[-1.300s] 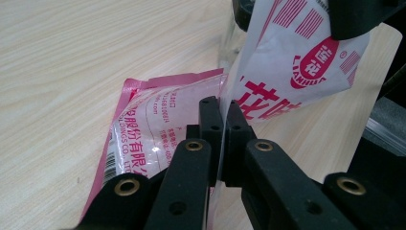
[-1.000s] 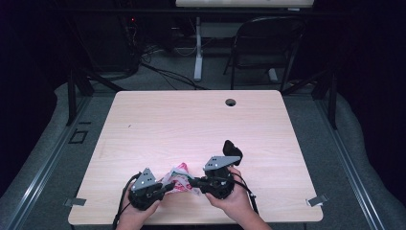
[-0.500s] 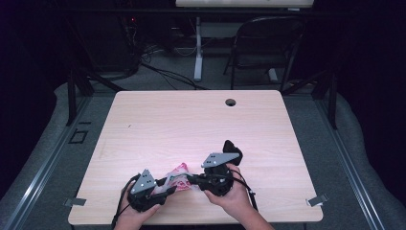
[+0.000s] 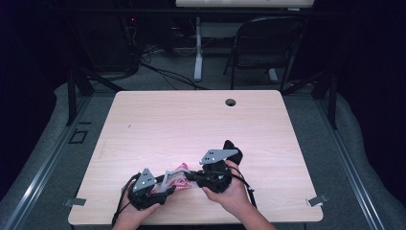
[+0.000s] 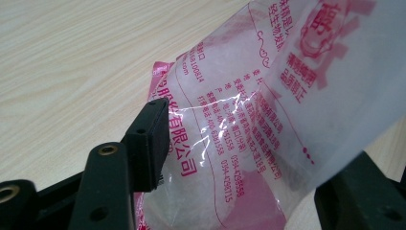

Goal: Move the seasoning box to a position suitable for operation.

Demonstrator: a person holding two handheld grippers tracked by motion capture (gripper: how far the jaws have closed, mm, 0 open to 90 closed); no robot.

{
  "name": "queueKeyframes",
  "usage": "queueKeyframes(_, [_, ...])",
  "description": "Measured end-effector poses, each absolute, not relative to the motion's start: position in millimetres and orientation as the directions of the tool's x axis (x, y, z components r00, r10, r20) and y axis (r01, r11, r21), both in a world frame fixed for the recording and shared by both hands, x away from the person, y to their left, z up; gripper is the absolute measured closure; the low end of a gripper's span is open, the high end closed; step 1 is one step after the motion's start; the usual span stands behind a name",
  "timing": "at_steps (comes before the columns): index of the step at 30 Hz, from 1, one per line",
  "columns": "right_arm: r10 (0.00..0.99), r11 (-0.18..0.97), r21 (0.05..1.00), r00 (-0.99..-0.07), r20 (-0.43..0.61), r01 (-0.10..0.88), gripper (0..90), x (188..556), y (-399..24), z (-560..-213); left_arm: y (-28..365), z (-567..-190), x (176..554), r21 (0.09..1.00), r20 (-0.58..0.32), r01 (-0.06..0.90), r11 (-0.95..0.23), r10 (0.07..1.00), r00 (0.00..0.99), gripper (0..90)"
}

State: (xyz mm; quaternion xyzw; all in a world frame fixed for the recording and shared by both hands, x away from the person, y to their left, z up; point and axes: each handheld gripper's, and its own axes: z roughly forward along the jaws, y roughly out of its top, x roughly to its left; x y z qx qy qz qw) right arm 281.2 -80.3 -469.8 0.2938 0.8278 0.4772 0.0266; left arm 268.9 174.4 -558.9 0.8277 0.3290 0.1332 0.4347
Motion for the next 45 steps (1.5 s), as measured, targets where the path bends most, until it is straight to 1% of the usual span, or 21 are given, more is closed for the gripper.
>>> queueKeyframes(5, [0.513, 0.367, 0.808, -0.825, 0.238, 0.461, 90.0, 282.6, -80.1, -469.5, 175.7, -563.7, 271.5, 0.806, -0.094, 0.455, -0.378, 0.677, 0.730, 32.4])
queueKeyframes(9, [0.513, 0.368, 0.807, -0.824, 0.238, 0.462, 90.0, 283.0, -80.3, -468.7, 175.9, -569.2, 273.0, 0.792, -0.085, 0.466, -0.394, 0.685, 0.724, 26.5])
queueKeyframes(11, [0.511, 0.371, 0.808, -0.827, 0.234, 0.458, 90.0, 283.3, -80.4, -468.4, 174.7, -572.1, 273.9, 0.782, -0.094, 0.478, -0.399, 0.684, 0.724, 24.7])
queueKeyframes(13, [0.512, 0.371, 0.808, -0.827, 0.233, 0.458, 90.0, 283.3, -80.4, -468.2, 172.3, -573.6, 273.9, 0.779, -0.078, 0.471, -0.414, 0.681, 0.728, 23.9])
queueKeyframes(19, [0.513, 0.366, 0.809, -0.825, 0.237, 0.460, 90.0, 283.8, -80.5, -468.1, 167.3, -580.8, 275.8, 0.759, -0.061, 0.480, -0.441, 0.685, 0.726, 23.9])
queueKeyframes(22, [0.512, 0.368, 0.809, -0.826, 0.236, 0.459, 90.0, 283.9, -80.8, -468.0, 165.5, -584.3, 277.2, 0.748, -0.065, 0.500, -0.437, 0.700, 0.711, 25.0])
queueKeyframes(33, [0.508, 0.366, 0.811, -0.828, 0.237, 0.457, 90.0, 282.5, -80.3, -467.9, 163.2, -587.5, 279.4, 0.735, -0.083, 0.516, -0.439, 0.697, 0.712, 26.5])
queueKeyframes(45, [0.507, 0.363, 0.813, -0.828, 0.237, 0.455, 90.0, 281.6, -79.4, -467.8, 163.4, -587.9, 279.8, 0.729, -0.059, 0.510, -0.456, 0.701, 0.711, 32.6])
